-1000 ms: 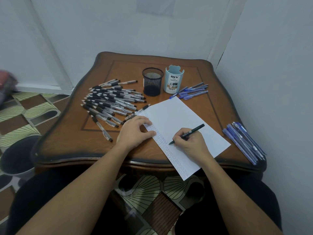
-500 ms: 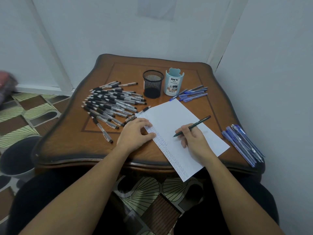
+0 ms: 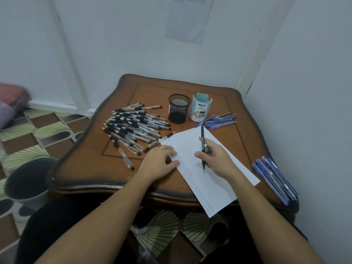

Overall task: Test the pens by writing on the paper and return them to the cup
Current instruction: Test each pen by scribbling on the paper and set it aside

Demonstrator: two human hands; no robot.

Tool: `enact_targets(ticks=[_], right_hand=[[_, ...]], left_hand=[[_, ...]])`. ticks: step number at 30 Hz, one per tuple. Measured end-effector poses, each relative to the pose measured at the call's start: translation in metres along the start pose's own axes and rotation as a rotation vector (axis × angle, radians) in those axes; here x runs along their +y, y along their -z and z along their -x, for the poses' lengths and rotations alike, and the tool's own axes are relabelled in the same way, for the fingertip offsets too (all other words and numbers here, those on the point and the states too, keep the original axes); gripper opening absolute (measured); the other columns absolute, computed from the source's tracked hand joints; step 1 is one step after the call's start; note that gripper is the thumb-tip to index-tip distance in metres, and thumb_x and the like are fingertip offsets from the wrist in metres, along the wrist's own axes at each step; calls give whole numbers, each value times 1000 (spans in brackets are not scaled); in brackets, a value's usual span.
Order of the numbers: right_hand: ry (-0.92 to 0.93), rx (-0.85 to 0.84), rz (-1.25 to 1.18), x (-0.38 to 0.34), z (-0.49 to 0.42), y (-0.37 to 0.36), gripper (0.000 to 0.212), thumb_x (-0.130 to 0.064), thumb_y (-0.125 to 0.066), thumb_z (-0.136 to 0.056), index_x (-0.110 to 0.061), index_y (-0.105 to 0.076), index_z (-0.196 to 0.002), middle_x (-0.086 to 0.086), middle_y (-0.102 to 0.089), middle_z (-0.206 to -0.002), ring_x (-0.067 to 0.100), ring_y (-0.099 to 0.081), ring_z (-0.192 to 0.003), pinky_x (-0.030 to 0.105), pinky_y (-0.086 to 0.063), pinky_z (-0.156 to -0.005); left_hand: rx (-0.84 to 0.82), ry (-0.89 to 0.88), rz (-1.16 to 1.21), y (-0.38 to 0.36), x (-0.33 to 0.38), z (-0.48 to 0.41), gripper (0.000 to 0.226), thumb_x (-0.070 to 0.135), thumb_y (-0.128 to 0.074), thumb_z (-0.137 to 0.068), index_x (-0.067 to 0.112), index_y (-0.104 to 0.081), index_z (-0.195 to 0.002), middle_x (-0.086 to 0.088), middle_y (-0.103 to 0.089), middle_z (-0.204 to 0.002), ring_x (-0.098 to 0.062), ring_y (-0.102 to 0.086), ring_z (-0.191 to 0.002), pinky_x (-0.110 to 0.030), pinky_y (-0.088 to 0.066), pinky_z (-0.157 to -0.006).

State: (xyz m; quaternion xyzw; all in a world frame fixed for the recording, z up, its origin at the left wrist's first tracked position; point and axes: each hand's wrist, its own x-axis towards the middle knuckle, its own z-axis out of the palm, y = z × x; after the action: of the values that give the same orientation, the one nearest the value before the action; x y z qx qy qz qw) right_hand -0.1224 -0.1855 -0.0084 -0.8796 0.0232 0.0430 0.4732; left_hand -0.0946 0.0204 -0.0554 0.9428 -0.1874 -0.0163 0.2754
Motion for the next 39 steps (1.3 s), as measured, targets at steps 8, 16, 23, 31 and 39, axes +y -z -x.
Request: enact_targets(ticks=[8,16,23,31,39], right_hand=[[118,-40,144,-35,-27,-21,70,-22,-63,-96,-36,-25,-153,3,-57,-84,12,-57,-66,20,-47,-55],[305,-203,186,-96,-63,-96,65,-22,-61,-97,-32,-29,-153,4,-51,-81,13,-51,-70,26,-41,-60],[365,-370,137,-168,-86,-211,55,-25,-66,-94,-22,-45,-145,-1,-56,-84,13,-56,-73,27,-44,-65],[360,-524,145,-246,-85,-325,66,-37,-63,-95,-19,-35,-151,8,-50,-145,26,-57,-119,33,-55,-78],[448,-501,235,-237,-82,-315,54,-33,-63,-96,-21,-45,-145,8,-56,-137,24,-54,-124,36,-44,-100]], left_hand=[[115,13,201,32,-11,4,51,35,-63,-92,22,-52,-140,7,-49,-144,-12,-39,-136,-27,-30,-110],[339,165,92,100,-86,44,43,26,-67,-88,18,-60,-130,2,-59,-131,-12,-51,-122,-19,-33,-102],[482,425,34,156,-167,119,41,22,-65,-88,18,-61,-128,0,-60,-127,-17,-54,-116,-27,-38,-101],[567,644,51,190,-214,181,46,26,-64,-90,25,-54,-135,3,-53,-134,-15,-51,-119,-36,-43,-103],[574,628,64,189,-212,171,47,26,-64,-90,24,-53,-136,1,-53,-134,-17,-51,-117,-36,-43,-101]])
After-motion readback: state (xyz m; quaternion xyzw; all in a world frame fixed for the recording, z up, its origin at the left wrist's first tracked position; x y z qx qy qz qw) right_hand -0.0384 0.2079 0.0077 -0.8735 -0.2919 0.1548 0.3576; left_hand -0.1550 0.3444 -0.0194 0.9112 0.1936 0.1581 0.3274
